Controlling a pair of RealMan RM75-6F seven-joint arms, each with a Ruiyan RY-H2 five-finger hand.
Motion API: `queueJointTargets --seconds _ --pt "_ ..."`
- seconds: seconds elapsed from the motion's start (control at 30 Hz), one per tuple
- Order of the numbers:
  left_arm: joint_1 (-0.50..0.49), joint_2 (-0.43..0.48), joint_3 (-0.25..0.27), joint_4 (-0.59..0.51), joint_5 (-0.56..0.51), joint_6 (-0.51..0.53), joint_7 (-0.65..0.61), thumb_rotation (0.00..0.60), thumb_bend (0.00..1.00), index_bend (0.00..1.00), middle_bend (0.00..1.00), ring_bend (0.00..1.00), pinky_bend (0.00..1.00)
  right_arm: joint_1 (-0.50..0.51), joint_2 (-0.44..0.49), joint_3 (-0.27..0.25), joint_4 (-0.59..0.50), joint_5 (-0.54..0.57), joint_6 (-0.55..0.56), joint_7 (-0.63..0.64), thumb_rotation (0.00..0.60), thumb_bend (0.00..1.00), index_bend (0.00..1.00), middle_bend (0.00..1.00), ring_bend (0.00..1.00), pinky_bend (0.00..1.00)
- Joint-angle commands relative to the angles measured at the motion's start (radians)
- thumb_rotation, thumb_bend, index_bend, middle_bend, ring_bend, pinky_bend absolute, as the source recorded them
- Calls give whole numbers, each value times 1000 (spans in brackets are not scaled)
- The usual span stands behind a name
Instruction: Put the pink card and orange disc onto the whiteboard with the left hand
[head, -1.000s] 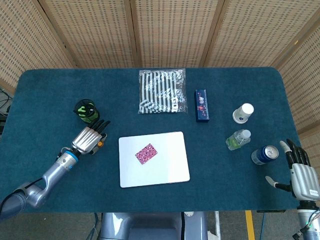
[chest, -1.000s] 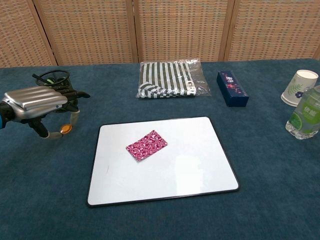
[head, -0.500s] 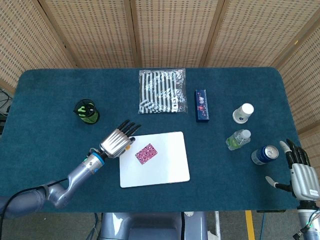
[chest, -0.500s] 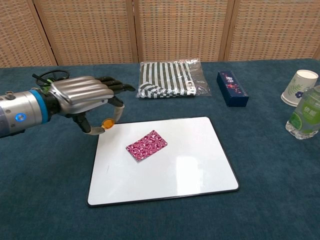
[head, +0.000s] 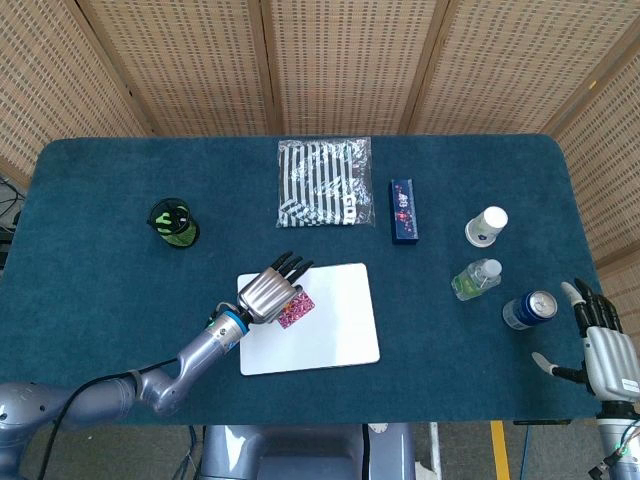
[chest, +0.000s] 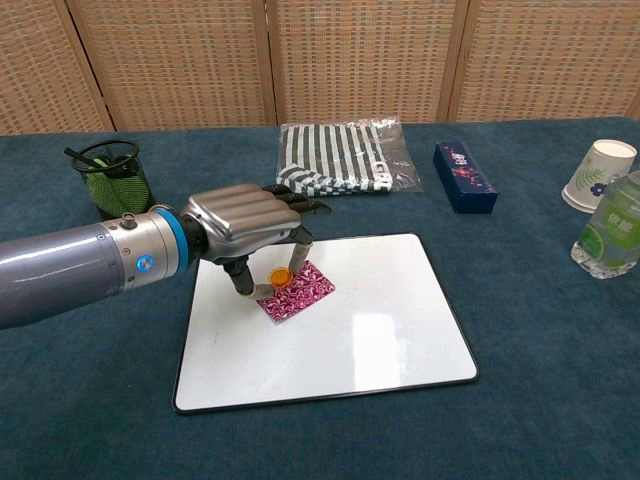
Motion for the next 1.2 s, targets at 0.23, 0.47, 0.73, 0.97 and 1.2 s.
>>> queueJointTargets --seconds 0.23,0.47,0.73,0.97,1.2 --pt "-12 1 2 -7 -8 2 -22 600 199 25 0 0 0 1 2 1 -1 2 -2 5 600 0 0 0 0 0" --pt "8 56 5 -81 24 63 -64 600 163 0 0 0 0 0 2 1 2 0 -1 6 600 0 0 0 0 0" --pt "139 282 61 -257 191 309 -174 600 22 0 0 0 0 -2 1 -1 2 -4 5 -1 600 0 0 0 0 0" --pt "393 427 143 -309 184 604 -259 600 0 0 0 0 0 -3 -4 -1 -3 -3 11 -25 600 0 0 0 0 0" --pt "643 395 195 -101 127 800 -576 600 0 0 0 0 0 -2 -4 -1 -8 -1 9 -35 600 0 0 0 0 0"
